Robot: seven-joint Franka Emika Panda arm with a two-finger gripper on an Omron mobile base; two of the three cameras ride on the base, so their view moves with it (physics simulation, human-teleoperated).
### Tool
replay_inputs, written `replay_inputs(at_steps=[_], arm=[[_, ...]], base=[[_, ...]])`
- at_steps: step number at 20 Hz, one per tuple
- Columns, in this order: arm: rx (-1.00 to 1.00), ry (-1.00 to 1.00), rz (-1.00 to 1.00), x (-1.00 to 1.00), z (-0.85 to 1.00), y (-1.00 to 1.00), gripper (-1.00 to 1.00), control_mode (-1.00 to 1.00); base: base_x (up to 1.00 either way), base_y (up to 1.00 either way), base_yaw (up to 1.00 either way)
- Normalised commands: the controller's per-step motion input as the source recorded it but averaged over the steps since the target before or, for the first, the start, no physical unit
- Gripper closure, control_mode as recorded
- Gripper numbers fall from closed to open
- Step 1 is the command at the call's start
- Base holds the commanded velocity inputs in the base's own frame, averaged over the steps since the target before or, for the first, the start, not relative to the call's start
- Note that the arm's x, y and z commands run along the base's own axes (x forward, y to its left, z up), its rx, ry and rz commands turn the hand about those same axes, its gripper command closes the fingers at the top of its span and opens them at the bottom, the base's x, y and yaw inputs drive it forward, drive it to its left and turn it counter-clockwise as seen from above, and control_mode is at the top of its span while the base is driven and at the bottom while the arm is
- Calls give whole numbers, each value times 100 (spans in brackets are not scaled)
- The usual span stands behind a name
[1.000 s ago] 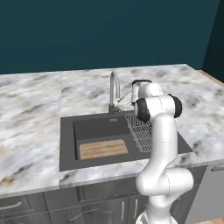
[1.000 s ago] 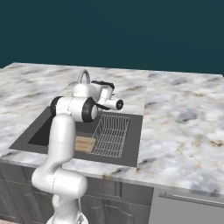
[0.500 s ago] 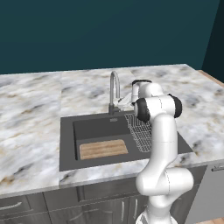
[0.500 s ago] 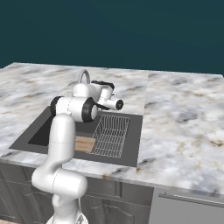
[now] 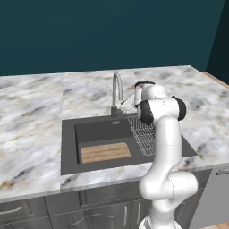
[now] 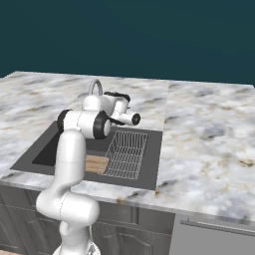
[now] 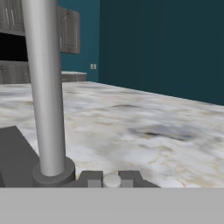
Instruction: Turn on the sink faucet with hot water and rinse the cutting board for ten seconds, then turn off the faucet. Push the cutting board to reach the water if necessary.
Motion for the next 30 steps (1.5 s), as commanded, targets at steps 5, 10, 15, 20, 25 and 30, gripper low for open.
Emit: replay_inputs(at_steps=[5, 10, 15, 20, 25, 30], arm=[[0, 0, 0, 1, 0, 2, 100, -100], [0, 0, 0, -7, 0, 0, 100, -100], [0, 0, 0, -20, 0, 0, 100, -100], [0, 0, 0, -23, 0, -4, 100, -100], [0, 0, 0, -27, 0, -6, 100, -100], [2, 0, 0, -12, 0, -45, 100, -100]], base=[[0, 0, 0], [0, 0, 0], [0, 0, 0], [0, 0, 0], [0, 0, 0], [0, 0, 0]])
